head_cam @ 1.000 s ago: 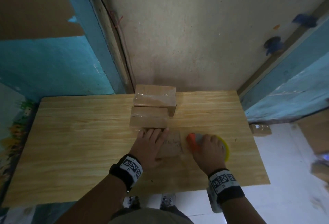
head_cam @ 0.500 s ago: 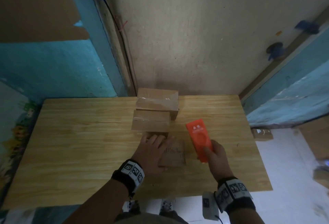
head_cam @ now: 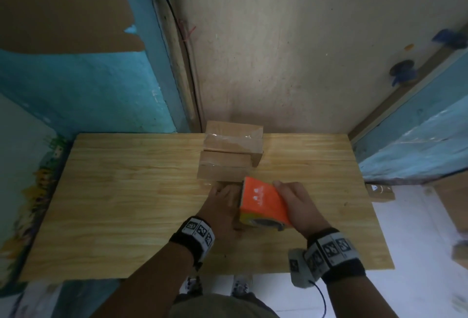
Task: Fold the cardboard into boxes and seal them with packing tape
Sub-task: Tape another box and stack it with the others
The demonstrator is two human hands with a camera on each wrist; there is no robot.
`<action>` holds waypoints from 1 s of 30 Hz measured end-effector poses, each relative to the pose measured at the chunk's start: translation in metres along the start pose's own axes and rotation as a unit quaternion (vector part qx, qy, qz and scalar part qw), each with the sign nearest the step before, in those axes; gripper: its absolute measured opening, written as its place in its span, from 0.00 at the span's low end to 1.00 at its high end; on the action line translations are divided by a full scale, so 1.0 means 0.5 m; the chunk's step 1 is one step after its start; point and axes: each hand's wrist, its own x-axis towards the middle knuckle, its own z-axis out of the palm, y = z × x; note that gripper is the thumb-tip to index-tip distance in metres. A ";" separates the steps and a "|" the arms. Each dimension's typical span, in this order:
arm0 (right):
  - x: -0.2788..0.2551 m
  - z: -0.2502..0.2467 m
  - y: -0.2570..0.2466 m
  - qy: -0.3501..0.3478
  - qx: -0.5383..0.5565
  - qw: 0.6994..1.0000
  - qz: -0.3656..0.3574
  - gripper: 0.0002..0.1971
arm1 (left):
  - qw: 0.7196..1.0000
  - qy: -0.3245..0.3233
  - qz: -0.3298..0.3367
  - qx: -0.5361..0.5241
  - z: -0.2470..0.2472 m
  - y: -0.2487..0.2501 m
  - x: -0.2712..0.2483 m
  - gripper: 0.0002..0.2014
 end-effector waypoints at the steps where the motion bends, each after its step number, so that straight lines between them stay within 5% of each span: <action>1: 0.002 0.010 0.000 -0.019 -0.043 0.999 -0.026 0.27 | 0.999 0.016 -0.011 -0.049 0.000 -0.002 -0.004 0.42; 5: 0.001 0.028 -0.001 -0.049 -0.115 0.990 -0.069 0.34 | 0.942 -0.019 -0.100 -0.320 -0.023 -0.015 -0.018 0.57; 9: 0.005 0.035 -0.015 -0.044 -0.187 0.978 -0.086 0.32 | 0.920 -0.004 -0.110 -0.376 -0.052 -0.018 -0.027 0.51; 14: 0.007 0.051 -0.035 -0.038 -0.237 0.967 -0.082 0.32 | 0.738 0.061 -0.236 -0.629 -0.120 -0.035 -0.057 0.08; 18: 0.013 0.055 -0.035 -0.042 -0.245 0.965 -0.077 0.33 | 0.634 0.016 -0.252 -0.731 -0.178 -0.021 -0.102 0.18; 25: -0.003 0.045 -0.048 -0.043 -0.242 0.968 -0.057 0.25 | 0.579 0.035 -0.277 -0.766 -0.168 -0.013 -0.120 0.15; 30: -0.008 0.050 -0.050 -0.047 -0.261 0.961 -0.077 0.26 | 0.575 0.037 -0.295 -0.762 -0.172 -0.004 -0.118 0.22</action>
